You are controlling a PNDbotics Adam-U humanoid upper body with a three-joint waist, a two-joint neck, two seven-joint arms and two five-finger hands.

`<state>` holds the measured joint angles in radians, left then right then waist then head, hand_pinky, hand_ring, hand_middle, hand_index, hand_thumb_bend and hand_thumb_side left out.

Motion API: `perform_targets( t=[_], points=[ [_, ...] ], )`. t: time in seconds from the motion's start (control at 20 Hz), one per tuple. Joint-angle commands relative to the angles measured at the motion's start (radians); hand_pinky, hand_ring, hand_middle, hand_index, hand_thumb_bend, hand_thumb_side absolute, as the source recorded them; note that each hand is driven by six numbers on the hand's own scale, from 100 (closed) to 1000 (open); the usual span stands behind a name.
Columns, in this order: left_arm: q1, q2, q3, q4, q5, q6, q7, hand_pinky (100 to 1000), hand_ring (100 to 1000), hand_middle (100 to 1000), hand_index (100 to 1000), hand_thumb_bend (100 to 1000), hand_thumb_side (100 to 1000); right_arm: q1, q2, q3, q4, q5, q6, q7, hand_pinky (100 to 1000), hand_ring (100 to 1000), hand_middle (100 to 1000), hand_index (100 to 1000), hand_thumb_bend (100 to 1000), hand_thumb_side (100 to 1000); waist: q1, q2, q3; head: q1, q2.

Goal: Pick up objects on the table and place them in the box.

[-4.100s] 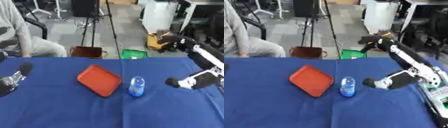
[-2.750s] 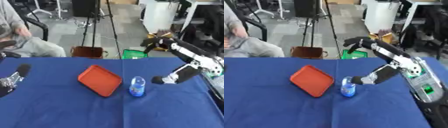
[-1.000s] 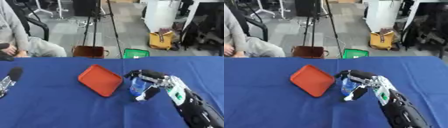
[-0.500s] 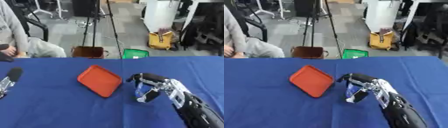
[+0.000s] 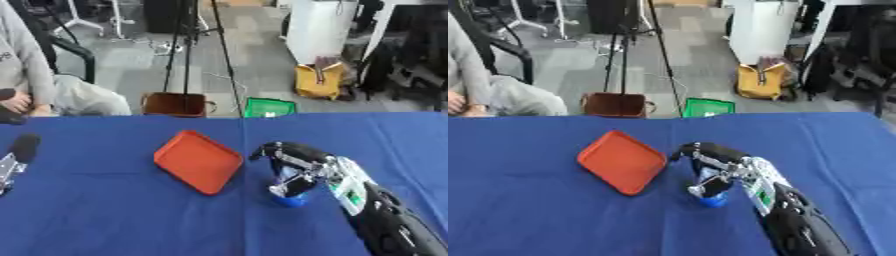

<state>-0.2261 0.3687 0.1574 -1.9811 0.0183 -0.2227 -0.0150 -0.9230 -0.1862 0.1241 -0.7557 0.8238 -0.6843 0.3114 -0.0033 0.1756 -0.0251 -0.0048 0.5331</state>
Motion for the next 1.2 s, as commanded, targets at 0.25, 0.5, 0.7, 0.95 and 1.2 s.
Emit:
perform_targets(
  t=[0.25,0.5,0.7,0.95,1.2],
  points=[
    [-0.012,0.017,0.003,-0.019,0.007,0.0,0.001,619,794,903,970,548,247,-0.02,-0.001,0.013,-0.044,-0.024,-0.005,-0.014,368,434,781,879,334,144,0.0,-0.018,0.003,-0.004,-0.012],
    [-0.012,0.02,0.005,-0.019,0.007,0.0,0.003,620,794,903,970,552,247,-0.014,-0.037,0.049,-0.082,0.065,-0.087,0.187,922,867,925,983,599,436,-0.004,-0.02,0.0,-0.004,-0.011],
    [-0.007,0.024,0.008,-0.019,0.003,0.004,0.007,619,794,903,970,550,250,0.006,-0.098,0.039,-0.124,0.042,-0.112,0.346,944,888,930,983,603,452,-0.01,-0.023,-0.013,0.004,-0.006],
    [-0.003,0.027,0.009,-0.019,0.0,0.007,0.008,620,793,903,970,548,252,0.011,-0.178,0.028,-0.21,-0.055,-0.087,0.481,894,872,918,972,604,435,-0.016,-0.026,-0.027,0.011,-0.002],
    [-0.002,0.027,0.009,-0.019,-0.001,0.007,0.009,620,793,903,970,547,252,0.021,-0.198,0.027,-0.22,-0.096,-0.058,0.538,724,773,889,952,577,401,-0.015,-0.027,-0.032,0.013,-0.002]
  ],
)
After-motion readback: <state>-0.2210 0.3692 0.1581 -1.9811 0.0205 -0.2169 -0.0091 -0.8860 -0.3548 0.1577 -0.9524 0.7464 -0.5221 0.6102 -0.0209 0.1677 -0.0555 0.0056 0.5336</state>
